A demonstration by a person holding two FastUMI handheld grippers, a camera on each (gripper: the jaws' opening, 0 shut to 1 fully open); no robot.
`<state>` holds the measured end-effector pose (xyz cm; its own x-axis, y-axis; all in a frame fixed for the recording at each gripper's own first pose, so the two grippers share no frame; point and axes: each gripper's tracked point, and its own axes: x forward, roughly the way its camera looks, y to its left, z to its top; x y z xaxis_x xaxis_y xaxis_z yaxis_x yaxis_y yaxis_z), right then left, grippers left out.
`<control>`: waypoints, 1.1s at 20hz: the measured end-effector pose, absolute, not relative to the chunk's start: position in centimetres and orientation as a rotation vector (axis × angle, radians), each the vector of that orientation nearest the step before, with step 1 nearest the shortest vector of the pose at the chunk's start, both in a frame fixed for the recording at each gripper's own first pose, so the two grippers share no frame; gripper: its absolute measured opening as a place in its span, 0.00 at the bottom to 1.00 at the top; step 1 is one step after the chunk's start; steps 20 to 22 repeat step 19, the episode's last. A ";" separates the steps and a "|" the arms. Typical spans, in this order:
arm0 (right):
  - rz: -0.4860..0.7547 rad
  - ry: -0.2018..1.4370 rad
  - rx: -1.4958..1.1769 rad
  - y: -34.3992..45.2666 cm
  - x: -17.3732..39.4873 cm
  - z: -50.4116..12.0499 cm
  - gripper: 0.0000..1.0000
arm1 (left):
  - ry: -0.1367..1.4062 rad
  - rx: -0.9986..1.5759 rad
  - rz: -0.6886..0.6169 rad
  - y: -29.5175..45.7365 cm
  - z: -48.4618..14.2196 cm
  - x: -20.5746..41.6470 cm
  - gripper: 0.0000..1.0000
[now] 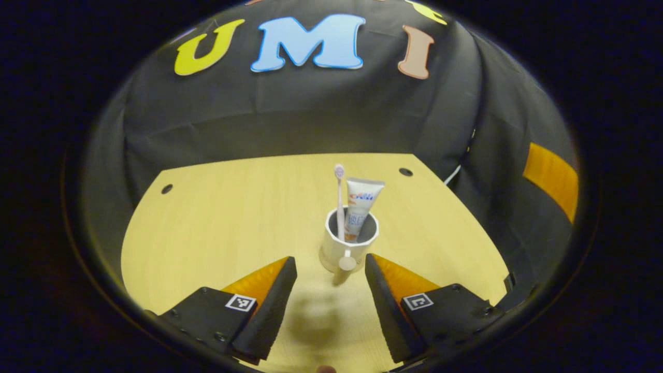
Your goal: Put the toothbrush and toothpaste on the desktop into the cup, then pick up the cup and place it on the coaster on the desktop.
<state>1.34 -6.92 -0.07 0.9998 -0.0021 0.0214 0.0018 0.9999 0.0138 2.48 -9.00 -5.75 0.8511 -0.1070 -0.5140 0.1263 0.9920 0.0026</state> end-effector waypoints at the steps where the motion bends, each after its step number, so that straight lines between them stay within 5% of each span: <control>1: 0.001 -0.024 0.012 -6.9 1.2 0.0 0.80 | 0.483 0.029 -0.108 -8.8 -4.4 2.2 0.85; 12: -0.031 -0.107 0.000 -5.9 -0.8 2.1 0.80 | -0.064 0.048 -0.039 -5.4 11.8 -2.1 0.87; 22: -0.103 -0.118 -0.029 -4.8 -1.9 2.5 0.80 | -0.144 0.050 -0.066 -4.3 13.6 -2.4 0.94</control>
